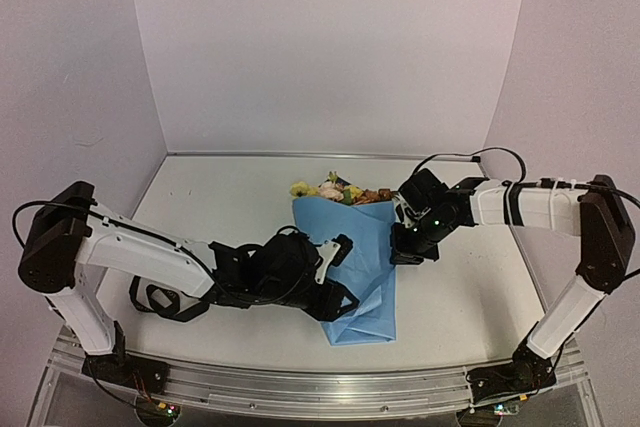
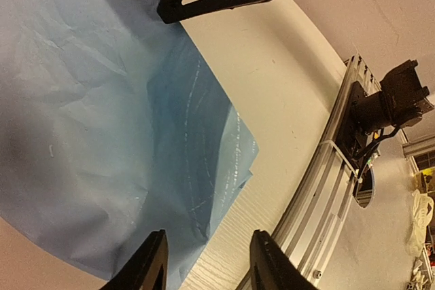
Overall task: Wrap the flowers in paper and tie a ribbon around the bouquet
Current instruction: Pass from the left arm to the right, then press the fold line of the folded wrapping paper.
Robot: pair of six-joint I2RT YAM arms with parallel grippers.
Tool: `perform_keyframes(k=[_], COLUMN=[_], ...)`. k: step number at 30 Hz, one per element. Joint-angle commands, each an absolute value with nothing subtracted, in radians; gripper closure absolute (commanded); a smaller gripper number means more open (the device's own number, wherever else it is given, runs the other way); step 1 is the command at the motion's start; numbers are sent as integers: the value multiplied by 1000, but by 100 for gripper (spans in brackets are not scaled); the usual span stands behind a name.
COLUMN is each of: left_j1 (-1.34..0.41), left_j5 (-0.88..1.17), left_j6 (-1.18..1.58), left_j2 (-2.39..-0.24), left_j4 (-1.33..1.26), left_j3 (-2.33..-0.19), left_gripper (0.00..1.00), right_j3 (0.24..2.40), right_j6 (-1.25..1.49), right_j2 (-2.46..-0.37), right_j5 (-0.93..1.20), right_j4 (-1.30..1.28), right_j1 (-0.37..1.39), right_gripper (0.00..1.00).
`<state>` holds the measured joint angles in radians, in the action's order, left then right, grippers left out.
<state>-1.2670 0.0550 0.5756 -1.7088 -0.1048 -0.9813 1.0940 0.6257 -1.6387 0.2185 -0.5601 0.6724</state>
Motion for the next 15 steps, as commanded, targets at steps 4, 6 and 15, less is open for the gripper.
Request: perform_keyframes(k=[4, 6, 15], left_j1=[-1233, -1230, -1230], left_j5=[78, 79, 145], left_j6=[557, 548, 514], left_j2=[-1742, -1761, -1851], left_j4=[-72, -40, -10], left_j3=[-1001, -1015, -1089], left_gripper=[73, 76, 82], right_j3=[1044, 1030, 969], right_j6=[697, 713, 810], right_j2=[-1578, -1560, -1465], right_j5=[244, 252, 271], right_j4=[-520, -520, -516], right_j1=[661, 661, 685], right_gripper=[100, 97, 59])
